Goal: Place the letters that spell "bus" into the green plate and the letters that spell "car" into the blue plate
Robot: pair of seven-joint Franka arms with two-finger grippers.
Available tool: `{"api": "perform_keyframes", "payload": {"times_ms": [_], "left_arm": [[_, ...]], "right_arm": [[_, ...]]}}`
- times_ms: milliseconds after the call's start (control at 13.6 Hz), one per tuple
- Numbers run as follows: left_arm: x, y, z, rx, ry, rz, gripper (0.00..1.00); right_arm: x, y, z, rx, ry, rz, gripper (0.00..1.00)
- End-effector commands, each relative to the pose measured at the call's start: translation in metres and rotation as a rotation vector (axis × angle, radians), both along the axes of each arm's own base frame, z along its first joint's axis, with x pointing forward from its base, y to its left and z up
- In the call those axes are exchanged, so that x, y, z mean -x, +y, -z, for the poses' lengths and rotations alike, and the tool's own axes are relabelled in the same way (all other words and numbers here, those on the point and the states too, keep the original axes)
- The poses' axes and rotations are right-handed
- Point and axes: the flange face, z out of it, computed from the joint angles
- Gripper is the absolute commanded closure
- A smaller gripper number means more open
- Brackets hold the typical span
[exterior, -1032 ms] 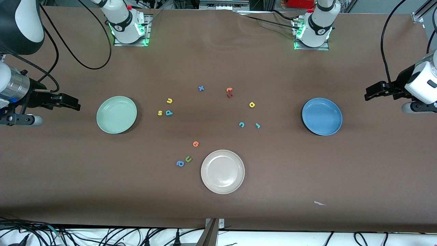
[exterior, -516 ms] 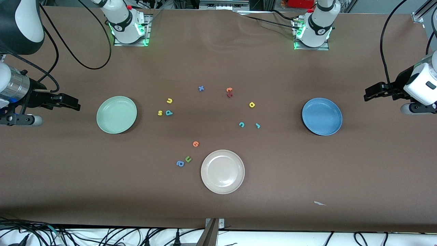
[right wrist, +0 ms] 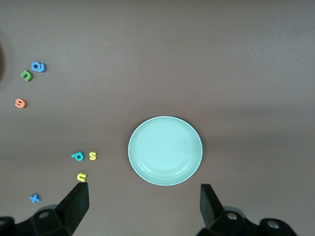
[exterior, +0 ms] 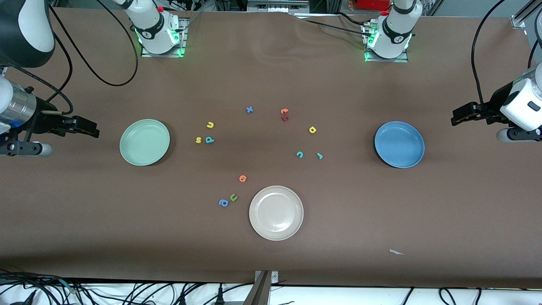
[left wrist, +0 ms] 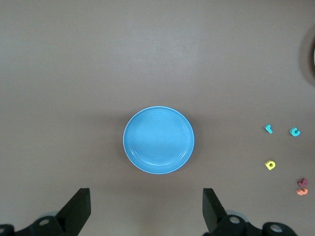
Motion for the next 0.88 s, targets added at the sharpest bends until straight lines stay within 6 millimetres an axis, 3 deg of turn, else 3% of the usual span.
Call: {"api": "perform_keyframes", "payload": {"times_ms": [0, 811], "left_arm": [[-0.002, -0.003, -0.003, 0.026, 0.0, 0.006, 0.0], [-0.004, -0.004, 0.001, 0.025, 0.008, 0.007, 0.0]], "right_arm": [[0.005, -0.002, -0.006, -0.02, -0.017, -0.004, 0.0], [0.011, -0.012, -0.018, 0.003, -0.029, 0.008, 0.0]]}}
